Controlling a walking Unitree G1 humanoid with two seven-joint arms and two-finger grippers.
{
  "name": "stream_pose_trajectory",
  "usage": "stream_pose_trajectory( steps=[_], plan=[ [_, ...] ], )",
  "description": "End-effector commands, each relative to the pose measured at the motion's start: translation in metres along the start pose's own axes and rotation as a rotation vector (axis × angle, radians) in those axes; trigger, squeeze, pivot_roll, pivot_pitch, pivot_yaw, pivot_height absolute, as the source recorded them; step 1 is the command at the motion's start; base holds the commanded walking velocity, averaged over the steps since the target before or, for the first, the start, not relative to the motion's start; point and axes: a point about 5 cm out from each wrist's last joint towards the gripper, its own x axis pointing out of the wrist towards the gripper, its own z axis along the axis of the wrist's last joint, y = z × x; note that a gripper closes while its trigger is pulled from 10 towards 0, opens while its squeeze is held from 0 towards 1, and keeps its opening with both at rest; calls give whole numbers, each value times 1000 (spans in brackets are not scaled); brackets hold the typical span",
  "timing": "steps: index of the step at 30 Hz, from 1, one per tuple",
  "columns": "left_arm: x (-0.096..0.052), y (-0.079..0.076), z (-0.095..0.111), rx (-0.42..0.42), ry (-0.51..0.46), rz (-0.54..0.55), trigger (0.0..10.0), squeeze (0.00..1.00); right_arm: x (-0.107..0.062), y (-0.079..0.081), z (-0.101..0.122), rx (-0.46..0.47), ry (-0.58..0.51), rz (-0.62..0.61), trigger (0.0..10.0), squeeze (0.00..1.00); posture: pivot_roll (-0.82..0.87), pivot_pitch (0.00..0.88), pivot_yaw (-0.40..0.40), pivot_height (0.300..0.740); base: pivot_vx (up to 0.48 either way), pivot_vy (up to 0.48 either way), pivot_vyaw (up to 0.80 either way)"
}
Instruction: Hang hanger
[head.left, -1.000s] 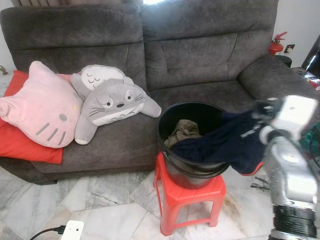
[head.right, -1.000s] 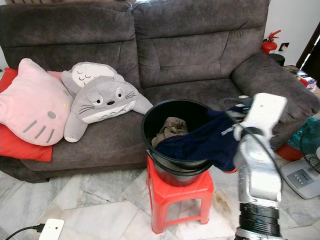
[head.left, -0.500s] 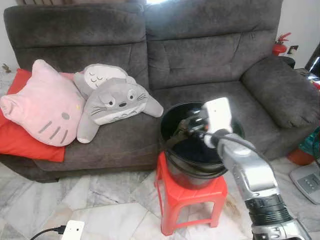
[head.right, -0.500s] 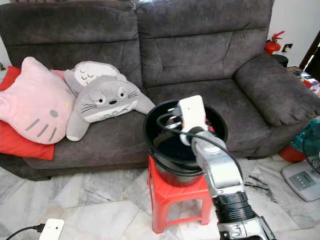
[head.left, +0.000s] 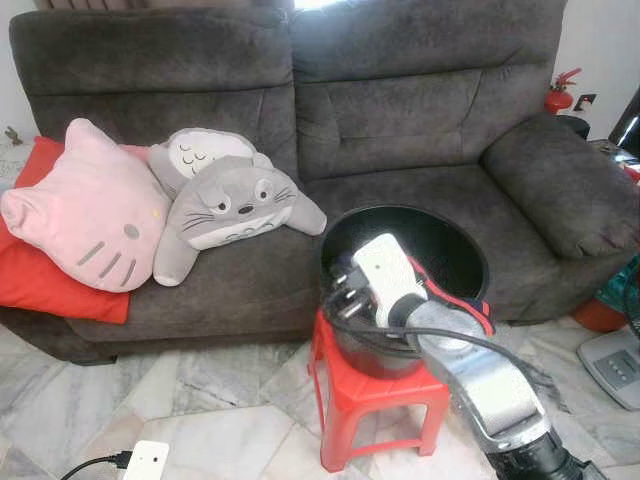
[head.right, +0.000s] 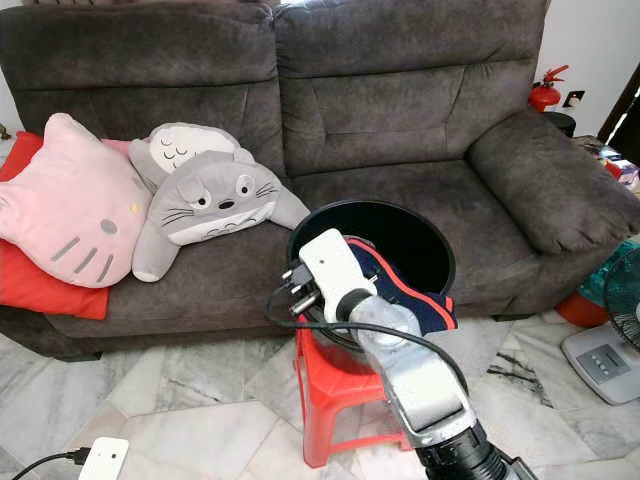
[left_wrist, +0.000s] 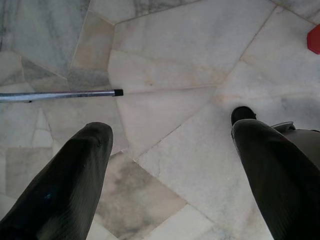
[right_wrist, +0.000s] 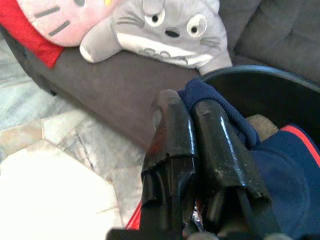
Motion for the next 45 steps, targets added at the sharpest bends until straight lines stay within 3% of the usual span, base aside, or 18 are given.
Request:
stream_pose_trajectory(
  steps=[1,7,10,11,16,17,18,19,20,21,29,36,37,38,39,40,45],
  plan=[
    [-1,2,-5,12,14,5,10000,0,-1,7,5,-8,-10,1,0,0,-232,17,35,740,0,0,0],
    [-1,2,-5,8,15,7,10000,0,3,13,8,13,-3,-18,0,0,-223,15,32,740,0,0,0],
    [-1,2,-5,10,17,6,10000,0,3,11,13,104,-36,-60,0,0,-223,15,32,740,0,0,0],
    [-1,2,-5,11,17,7,10000,0,2,8,14,167,-49,-92,2000,0,-225,14,31,740,0,0,0],
    [-1,2,-5,14,16,6,10000,0,1,4,9,274,-24,-131,3020,0,-227,14,31,740,0,0,0],
    [-1,2,-5,14,16,6,10000,0,2,6,7,285,-12,-115,6196,0,-227,14,31,740,0,0,0],
    [-1,2,-5,14,16,6,10000,0,2,6,7,285,-12,-115,6196,0,-227,14,31,740,0,0,0],
    [-1,2,-5,13,16,6,10000,0,2,13,5,244,8,-60,8196,0,-225,11,29,740,0,0,0],
    [-1,2,-5,12,17,7,10000,0,2,22,4,178,26,16,9333,0,-223,9,27,740,0,0,0],
    [-1,2,-5,12,17,7,10000,0,2,23,3,171,33,14,10000,0,-222,8,27,740,0,0,0],
    [-1,1,-6,15,20,4,10000,0,0,37,-3,45,80,109,10000,0,-227,0,25,740,0,0,0],
    [-1,1,-6,14,20,2,10000,0,-2,33,-21,-131,169,123,10000,0,-225,4,23,740,0,0,0],
    [-1,1,-6,13,20,2,10000,0,-2,33,-22,-152,176,129,10000,255,-225,4,23,740,0,0,0],
    [-1,1,-6,13,20,3,10000,0,-2,33,-23,-160,178,131,10000,255,-225,4,23,740,0,0,0],
    [-1,1,-6,13,20,3,10000,0,-2,33,-23,-168,180,135,10000,694,-225,4,23,740,0,0,0],
    [-1,1,-6,12,20,3,10000,0,-2,35,-24,-172,179,147,10000,1000,-225,4,23,740,0,0,0],
    [-1,1,-6,12,19,4,10000,0,-4,38,-20,-165,166,173,10000,1000,-228,14,23,740,0,0,0]
  ],
)
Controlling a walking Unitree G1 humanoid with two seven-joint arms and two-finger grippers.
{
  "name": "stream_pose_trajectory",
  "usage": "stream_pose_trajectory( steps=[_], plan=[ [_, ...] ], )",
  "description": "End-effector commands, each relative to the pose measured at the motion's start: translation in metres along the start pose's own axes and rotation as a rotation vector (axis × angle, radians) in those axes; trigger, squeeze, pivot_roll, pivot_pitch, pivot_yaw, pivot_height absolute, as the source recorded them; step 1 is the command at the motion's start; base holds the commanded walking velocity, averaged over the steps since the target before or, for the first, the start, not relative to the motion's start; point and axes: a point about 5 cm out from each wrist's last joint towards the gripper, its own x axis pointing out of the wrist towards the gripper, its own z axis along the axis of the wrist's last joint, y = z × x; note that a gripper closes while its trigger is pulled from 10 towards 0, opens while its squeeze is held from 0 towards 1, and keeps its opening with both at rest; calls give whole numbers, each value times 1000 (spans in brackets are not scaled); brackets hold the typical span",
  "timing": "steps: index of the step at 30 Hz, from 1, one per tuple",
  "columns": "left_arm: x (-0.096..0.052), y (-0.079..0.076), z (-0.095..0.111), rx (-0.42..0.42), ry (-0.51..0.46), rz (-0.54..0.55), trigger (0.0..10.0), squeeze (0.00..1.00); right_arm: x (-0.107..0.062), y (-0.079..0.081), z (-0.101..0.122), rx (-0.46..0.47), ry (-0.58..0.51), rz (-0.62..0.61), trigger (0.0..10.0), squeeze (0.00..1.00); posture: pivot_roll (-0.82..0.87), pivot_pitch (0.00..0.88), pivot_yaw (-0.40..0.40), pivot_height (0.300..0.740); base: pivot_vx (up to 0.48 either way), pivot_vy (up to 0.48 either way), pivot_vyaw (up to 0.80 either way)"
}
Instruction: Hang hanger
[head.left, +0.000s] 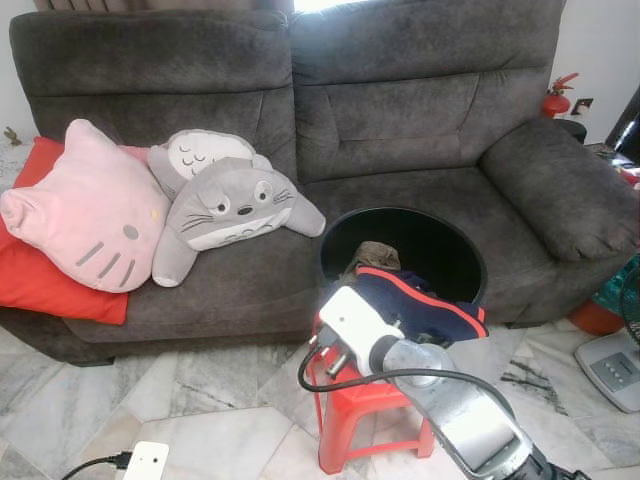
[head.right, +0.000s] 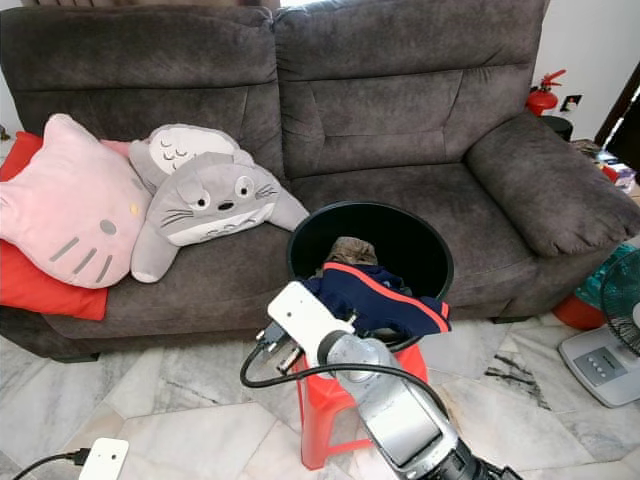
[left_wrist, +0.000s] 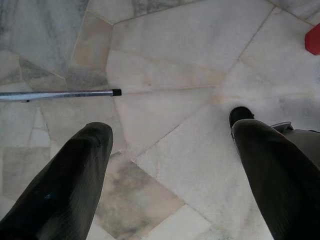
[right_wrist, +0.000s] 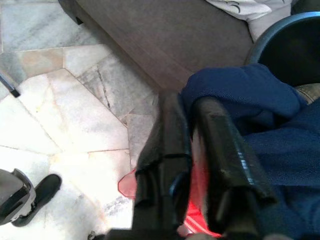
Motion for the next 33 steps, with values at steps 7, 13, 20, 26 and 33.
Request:
stream_pose_trajectory(
  steps=[7,13,20,26,33],
  plan=[
    [-1,2,-4,15,16,4,10000,0,-5,1,15,28,-81,22,10000,1000,-231,16,26,740,0,0,0],
    [-1,2,-4,16,15,4,10000,0,-8,-3,22,3,-128,-5,10000,1000,-232,17,26,740,0,0,0],
    [-1,2,-4,17,15,5,10000,0,-30,-45,48,193,-365,-261,10000,902,-236,18,27,740,0,0,0],
    [-1,2,-4,17,15,4,10000,0,-48,-74,39,245,-386,-379,10000,0,-236,18,27,740,0,0,0],
    [0,1,-3,20,15,1,10000,0,-77,-133,-26,454,-236,-639,10000,1000,-240,14,29,740,0,0,0]
  ],
)
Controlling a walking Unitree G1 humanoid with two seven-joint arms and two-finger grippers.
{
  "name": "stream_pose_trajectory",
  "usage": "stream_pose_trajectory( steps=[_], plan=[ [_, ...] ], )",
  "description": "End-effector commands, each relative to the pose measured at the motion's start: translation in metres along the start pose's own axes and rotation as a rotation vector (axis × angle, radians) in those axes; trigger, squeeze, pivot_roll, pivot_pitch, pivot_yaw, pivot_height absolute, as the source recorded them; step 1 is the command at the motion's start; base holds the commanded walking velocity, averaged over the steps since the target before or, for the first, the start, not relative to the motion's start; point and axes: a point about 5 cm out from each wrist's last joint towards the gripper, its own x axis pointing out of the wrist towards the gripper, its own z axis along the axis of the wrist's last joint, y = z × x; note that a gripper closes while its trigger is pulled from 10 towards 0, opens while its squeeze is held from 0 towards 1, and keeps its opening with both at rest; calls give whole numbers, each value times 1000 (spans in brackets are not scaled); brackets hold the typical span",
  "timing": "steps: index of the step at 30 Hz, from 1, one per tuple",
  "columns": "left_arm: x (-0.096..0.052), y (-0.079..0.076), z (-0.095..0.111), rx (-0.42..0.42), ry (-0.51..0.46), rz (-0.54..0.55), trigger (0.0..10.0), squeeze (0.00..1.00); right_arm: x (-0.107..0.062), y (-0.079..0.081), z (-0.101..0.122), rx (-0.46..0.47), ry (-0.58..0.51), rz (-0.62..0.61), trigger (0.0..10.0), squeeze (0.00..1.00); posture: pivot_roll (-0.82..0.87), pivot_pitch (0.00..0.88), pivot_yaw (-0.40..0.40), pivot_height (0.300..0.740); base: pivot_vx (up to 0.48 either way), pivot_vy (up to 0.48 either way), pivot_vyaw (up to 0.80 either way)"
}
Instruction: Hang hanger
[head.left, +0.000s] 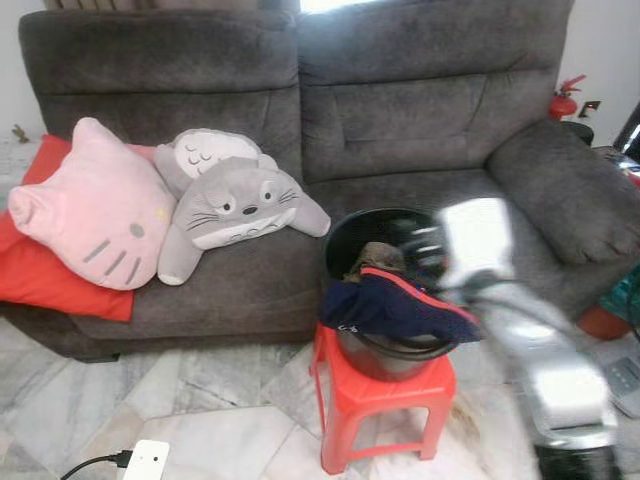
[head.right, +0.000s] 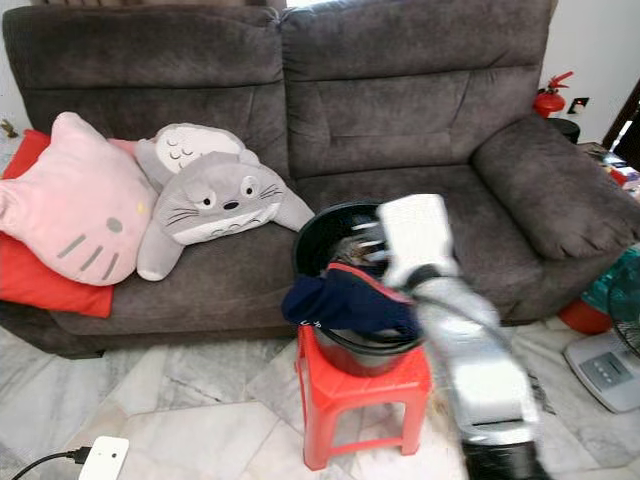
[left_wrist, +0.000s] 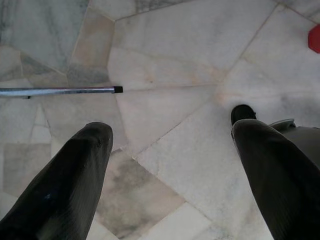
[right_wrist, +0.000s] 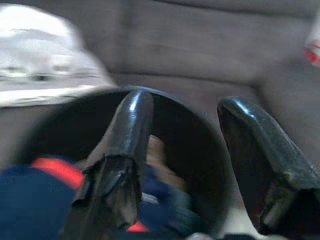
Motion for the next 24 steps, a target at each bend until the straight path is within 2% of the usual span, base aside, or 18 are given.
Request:
stream_pose_trajectory(
  steps=[1,2,3,6,7,8,12,16,17,18,19,20,24],
  plan=[
    [0,1,-2,19,9,1,10000,0,1,-10,-13,53,62,-17,10000,1000,-240,12,31,740,0,0,0],
    [0,1,-2,19,9,1,10000,0,1,-10,-13,53,62,-17,10000,1000,-240,12,31,740,0,0,0],
    [0,2,-2,20,9,3,10000,0,1,-23,-21,66,85,-54,10000,1000,-240,11,31,740,0,0,0],
    [0,2,-1,16,6,4,10000,0,2,-25,-18,102,29,-58,10000,1000,-237,7,32,740,0,0,0],
    [0,2,-1,10,3,6,10000,0,2,-21,-13,118,-21,-45,10000,824,-237,7,32,740,0,0,0],
    [0,2,-2,3,1,6,10000,0,1,-14,-7,103,-93,-43,10000,0,-234,1,33,740,0,0,0],
    [-1,2,-3,-2,0,9,10000,0,-1,-7,-10,172,-139,-78,10000,0,-226,0,32,740,0,0,0],
    [-1,3,-3,-10,-3,14,10000,0,-5,2,-7,161,-201,-46,10000,0,-227,0,33,740,0,0,0],
    [-1,3,-4,-18,-2,15,10000,0,-8,12,-5,126,-229,29,10000,0,-230,0,34,740,0,0,0],
    [-1,3,-4,-18,-2,15,10000,0,-8,12,-5,126,-229,29,10000,0,-230,0,34,740,0,0,0],
    [-1,3,-5,-26,0,14,10000,0,-10,18,-5,77,-241,74,10000,0,-230,0,34,740,0,0,0],
    [-1,3,-5,-32,1,13,10000,0,-11,20,-5,47,-251,85,10000,0,-228,0,32,740,0,0,0],
    [-2,3,-6,-49,2,6,10000,0,-14,19,-6,29,-280,81,10000,0,-222,0,31,740,0,0,0]
  ],
)
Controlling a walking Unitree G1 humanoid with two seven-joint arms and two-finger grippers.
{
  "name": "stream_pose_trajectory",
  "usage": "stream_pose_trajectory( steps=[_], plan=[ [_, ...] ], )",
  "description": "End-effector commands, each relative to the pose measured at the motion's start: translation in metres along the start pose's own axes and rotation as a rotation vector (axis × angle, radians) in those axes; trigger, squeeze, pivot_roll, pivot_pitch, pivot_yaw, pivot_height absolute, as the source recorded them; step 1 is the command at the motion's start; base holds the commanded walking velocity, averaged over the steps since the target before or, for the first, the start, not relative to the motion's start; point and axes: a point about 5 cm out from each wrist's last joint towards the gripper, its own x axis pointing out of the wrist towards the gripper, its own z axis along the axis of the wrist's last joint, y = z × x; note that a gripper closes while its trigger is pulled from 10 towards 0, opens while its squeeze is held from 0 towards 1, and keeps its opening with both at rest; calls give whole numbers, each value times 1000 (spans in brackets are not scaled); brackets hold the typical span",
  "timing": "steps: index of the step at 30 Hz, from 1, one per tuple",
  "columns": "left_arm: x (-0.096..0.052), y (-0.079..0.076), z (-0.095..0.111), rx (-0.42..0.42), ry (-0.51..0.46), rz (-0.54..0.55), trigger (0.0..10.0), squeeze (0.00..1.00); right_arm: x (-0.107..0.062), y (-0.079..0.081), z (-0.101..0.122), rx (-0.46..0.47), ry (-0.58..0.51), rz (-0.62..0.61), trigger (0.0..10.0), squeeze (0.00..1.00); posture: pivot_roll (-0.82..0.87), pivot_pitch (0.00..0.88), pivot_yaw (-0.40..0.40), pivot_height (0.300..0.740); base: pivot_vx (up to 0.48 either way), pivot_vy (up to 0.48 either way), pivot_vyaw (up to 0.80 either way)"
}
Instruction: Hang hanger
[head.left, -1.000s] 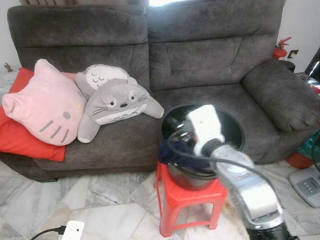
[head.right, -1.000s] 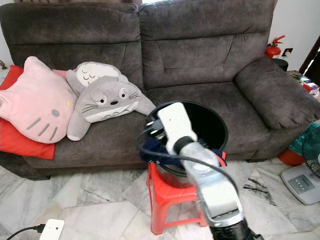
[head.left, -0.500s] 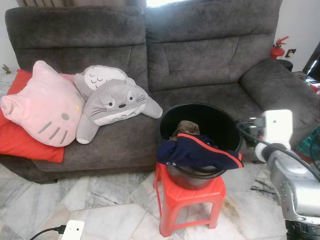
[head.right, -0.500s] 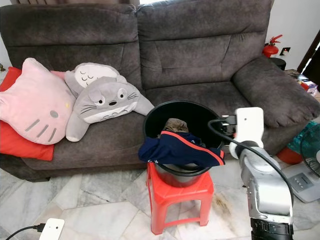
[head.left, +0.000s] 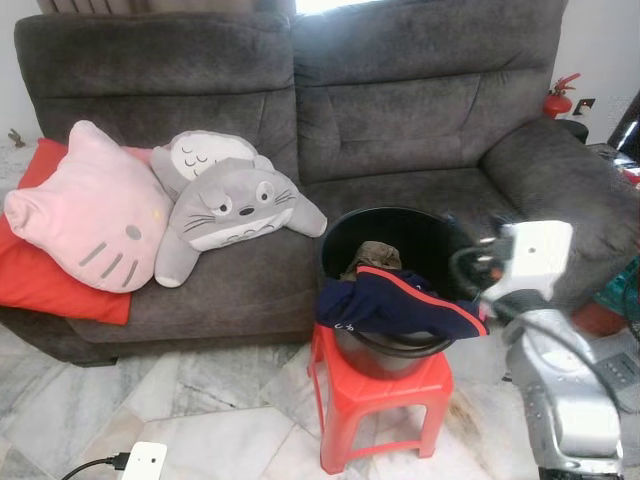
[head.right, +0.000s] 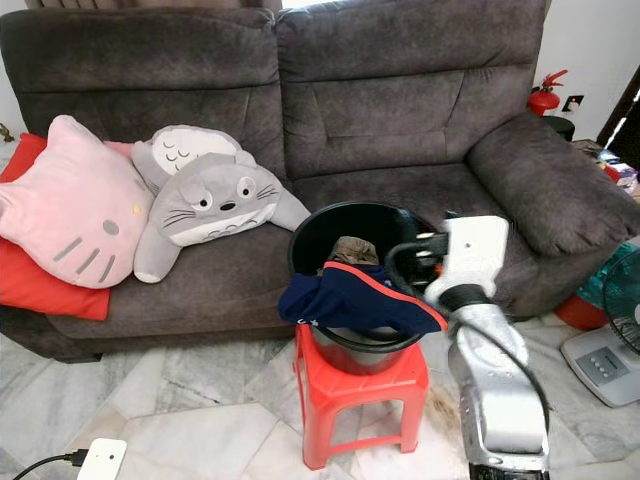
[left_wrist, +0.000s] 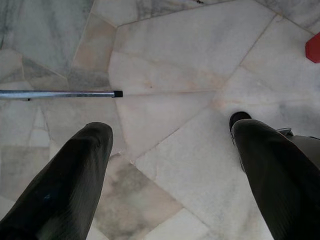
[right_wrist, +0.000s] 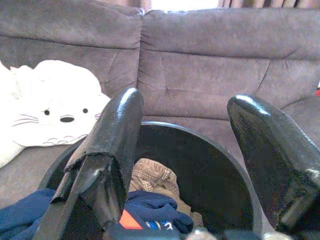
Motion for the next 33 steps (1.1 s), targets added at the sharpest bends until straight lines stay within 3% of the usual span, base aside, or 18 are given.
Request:
stream_pose_trajectory(
  steps=[1,23,33],
  plan=[
    [-1,1,-7,-16,20,-1,10000,0,-1,-2,5,-7,-39,-12,10000,0,-224,0,31,740,0,0,0],
    [-2,2,-8,-29,18,4,10000,0,4,10,1,-68,-45,55,10000,0,-216,0,25,740,257,0,0],
    [-1,2,-6,-13,16,9,10000,0,5,8,1,-76,-35,53,10000,0,-216,14,22,740,0,0,0]
  ],
)
